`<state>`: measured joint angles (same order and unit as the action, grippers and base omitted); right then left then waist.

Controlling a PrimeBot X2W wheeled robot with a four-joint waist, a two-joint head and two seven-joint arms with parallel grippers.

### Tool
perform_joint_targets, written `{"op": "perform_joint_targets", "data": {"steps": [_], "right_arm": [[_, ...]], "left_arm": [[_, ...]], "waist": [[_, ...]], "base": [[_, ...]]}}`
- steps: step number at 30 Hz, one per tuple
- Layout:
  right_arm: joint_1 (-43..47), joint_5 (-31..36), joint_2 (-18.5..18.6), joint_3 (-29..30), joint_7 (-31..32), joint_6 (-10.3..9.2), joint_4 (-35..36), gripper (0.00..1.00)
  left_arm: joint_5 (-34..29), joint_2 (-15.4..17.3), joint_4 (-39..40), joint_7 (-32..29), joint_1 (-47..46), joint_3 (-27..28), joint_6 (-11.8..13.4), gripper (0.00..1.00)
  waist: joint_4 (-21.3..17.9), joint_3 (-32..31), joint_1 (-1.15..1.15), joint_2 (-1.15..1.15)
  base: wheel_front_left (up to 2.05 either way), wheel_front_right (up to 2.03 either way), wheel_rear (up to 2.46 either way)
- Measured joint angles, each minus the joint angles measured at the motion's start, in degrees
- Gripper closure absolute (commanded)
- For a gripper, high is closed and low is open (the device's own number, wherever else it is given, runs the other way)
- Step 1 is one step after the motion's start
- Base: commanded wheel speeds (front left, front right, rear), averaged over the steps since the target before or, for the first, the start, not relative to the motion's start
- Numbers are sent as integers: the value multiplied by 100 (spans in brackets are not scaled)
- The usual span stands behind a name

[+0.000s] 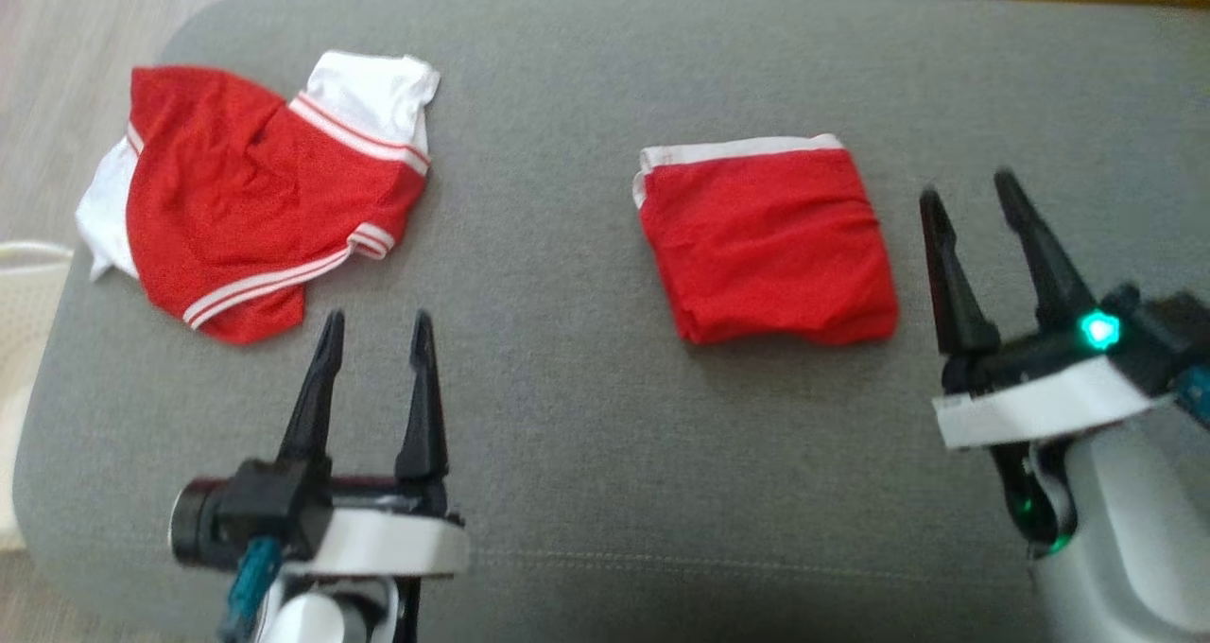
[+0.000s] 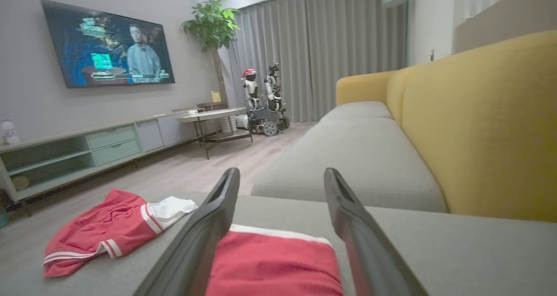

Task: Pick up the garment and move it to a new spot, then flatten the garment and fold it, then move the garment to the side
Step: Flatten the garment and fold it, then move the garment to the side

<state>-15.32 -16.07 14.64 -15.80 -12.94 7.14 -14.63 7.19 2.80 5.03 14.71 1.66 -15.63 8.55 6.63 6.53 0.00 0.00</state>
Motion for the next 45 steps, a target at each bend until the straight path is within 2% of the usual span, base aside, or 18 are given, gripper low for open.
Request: {"op": "perform_joint_targets", "data": {"steps": [4, 10, 17, 34, 41, 45], "right_arm": [[367, 218, -253, 157, -134, -1, -271, 0], [943, 552, -633, 417, -141, -1, 120, 0], [1588, 877, -845, 651, -141, -1, 127, 0], [1632, 1067, -867, 717, -141, -1, 44, 0], [1513, 965, -832, 466, -140, -1, -688, 0], [839, 717, -658, 355, -141, -1, -1271, 0]], "left_arm": [[-108, 4, 23, 0, 346, 90, 11, 0], [-216, 9, 23, 0, 651, 132, 52, 0], [-467, 11, 11, 0, 870, 124, 46, 0], [-512, 13, -152, 0, 892, 49, -52, 0], [-514, 14, -166, 0, 888, -12, -60, 0], [-593, 15, -168, 0, 849, -64, -105, 0]], "waist": [[-96, -228, 0, 0], [-123, -513, 0, 0], [-157, -682, 0, 0], [-194, -692, 0, 0], [-155, -584, 0, 0], [-125, -467, 0, 0]], "base": [[0, 0, 0], [0, 0, 0], [0, 0, 0], [0, 0, 0], [0, 0, 0], [0, 0, 0]]}}
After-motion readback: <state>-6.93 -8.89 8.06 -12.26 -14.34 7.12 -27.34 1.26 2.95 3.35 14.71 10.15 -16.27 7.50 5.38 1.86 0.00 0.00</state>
